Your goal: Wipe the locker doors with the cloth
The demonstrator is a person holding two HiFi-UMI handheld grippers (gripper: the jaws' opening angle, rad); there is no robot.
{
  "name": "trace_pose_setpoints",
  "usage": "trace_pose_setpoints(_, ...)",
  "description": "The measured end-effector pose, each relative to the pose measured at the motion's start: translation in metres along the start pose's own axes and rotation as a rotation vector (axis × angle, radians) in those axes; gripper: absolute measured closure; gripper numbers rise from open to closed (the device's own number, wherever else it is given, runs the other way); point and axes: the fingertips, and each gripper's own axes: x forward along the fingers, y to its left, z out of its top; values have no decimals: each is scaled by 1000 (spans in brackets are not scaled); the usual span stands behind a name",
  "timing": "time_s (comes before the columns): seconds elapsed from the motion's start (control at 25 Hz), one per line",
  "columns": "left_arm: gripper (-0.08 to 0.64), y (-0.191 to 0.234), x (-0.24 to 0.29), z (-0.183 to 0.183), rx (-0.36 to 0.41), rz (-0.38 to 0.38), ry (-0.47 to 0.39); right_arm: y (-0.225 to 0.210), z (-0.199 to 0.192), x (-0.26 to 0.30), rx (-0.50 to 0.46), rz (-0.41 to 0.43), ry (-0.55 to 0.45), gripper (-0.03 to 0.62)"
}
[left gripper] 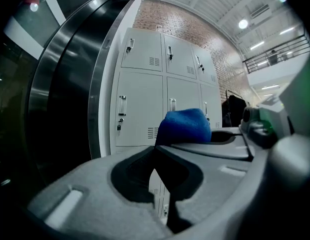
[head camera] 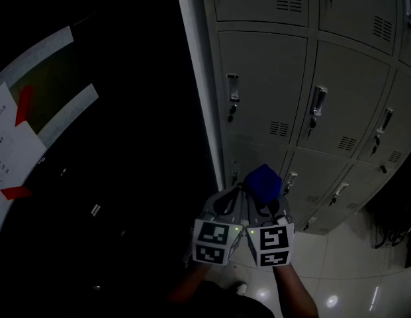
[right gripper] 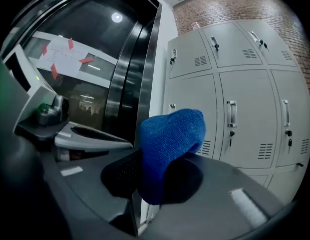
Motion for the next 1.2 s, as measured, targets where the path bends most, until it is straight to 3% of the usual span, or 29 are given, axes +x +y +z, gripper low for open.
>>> trace_pose_setpoints(0.32, 555, 28, 42, 48, -2, 15, -72, -23, 45, 49, -55, 35, -62, 522)
trace_pose_setpoints(0.88, 555, 109, 105, 169, 7, -25, -229, -53, 200, 166, -150, 55, -203, 522)
trace_pose_setpoints(1.2, 555, 128, 123, 186, 34, -73, -239, -58, 264, 223, -217, 48, -249, 522)
